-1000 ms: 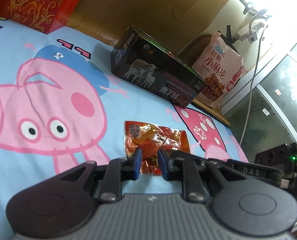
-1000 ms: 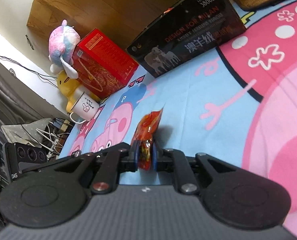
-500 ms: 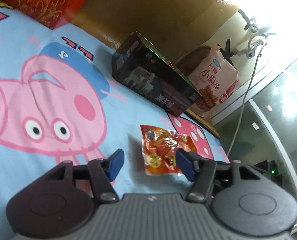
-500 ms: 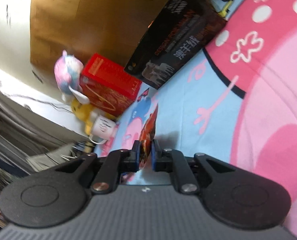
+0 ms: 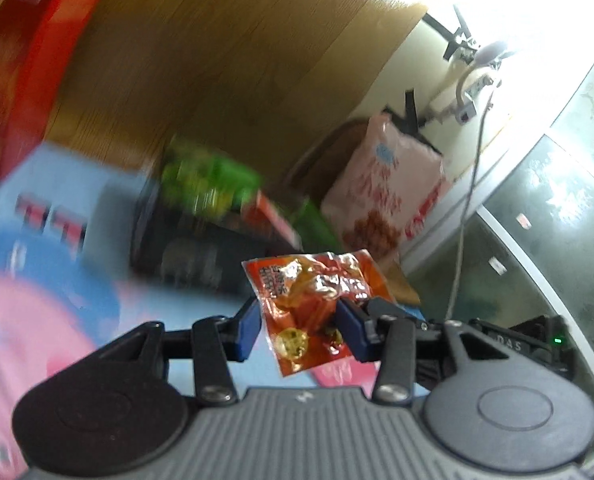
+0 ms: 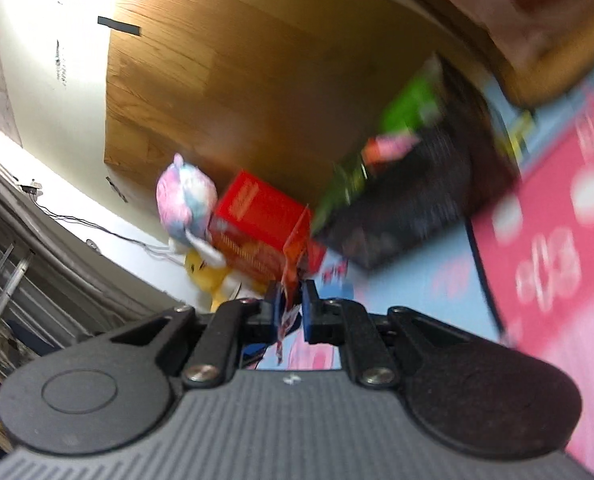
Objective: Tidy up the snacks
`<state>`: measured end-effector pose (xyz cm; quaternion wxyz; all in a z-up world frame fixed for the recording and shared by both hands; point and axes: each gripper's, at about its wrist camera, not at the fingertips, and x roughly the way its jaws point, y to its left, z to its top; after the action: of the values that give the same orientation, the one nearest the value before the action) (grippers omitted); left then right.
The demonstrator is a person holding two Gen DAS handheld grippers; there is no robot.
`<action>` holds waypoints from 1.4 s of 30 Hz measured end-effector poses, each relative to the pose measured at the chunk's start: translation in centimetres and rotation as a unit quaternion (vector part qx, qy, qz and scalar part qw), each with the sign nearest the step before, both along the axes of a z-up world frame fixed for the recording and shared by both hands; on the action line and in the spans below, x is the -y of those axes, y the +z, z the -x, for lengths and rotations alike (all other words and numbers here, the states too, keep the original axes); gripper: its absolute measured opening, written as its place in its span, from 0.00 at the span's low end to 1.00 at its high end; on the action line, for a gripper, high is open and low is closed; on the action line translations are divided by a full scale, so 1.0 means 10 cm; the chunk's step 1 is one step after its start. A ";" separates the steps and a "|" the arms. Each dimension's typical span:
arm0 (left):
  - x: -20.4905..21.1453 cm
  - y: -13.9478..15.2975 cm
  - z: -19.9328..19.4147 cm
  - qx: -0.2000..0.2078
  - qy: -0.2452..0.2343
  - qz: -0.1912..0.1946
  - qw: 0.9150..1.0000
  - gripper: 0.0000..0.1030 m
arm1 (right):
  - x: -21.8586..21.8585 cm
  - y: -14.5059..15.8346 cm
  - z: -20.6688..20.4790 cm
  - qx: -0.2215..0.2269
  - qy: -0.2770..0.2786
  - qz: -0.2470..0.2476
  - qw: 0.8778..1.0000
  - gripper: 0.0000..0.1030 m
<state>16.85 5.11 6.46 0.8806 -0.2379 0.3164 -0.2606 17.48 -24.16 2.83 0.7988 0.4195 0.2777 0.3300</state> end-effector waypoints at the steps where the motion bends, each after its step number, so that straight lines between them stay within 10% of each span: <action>1: 0.03 0.06 -0.11 0.006 0.003 -0.008 1.000 0.40 | -0.01 0.06 -0.09 0.010 -0.005 0.010 1.000 0.13; 9: 0.31 0.06 -1.10 -0.008 0.034 -0.069 0.997 0.40 | -0.14 0.20 -0.84 0.060 -0.050 0.140 0.987 0.15; 13: 0.44 -0.07 -1.28 -0.017 0.054 -0.103 0.993 0.47 | -0.29 0.13 -0.98 0.096 -0.087 0.245 0.961 0.20; 16: 0.46 -0.06 -1.22 -0.008 0.069 -0.116 0.991 0.48 | -0.38 0.12 -0.88 0.124 -0.121 0.308 0.936 0.50; 27: 0.35 0.17 -0.23 0.037 0.133 -0.192 0.972 0.52 | -0.29 0.04 0.03 0.159 -0.193 0.306 0.919 0.60; 31: 0.54 0.01 0.16 0.026 0.131 -0.248 0.960 0.52 | -0.40 -0.09 0.40 0.146 -0.195 0.311 0.919 0.75; 36: 0.62 -0.29 0.56 -0.013 0.134 -0.281 0.950 0.53 | -0.45 -0.26 0.74 0.103 -0.180 0.289 0.935 0.76; 42: 0.65 -0.47 0.87 -0.015 0.162 -0.326 0.931 0.59 | -0.53 -0.34 1.07 0.116 -0.177 0.311 0.926 0.78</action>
<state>8.16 -1.38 1.71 0.9351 0.0102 0.3542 0.0066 6.81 -18.81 -0.53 0.9613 0.1509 0.1926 0.1268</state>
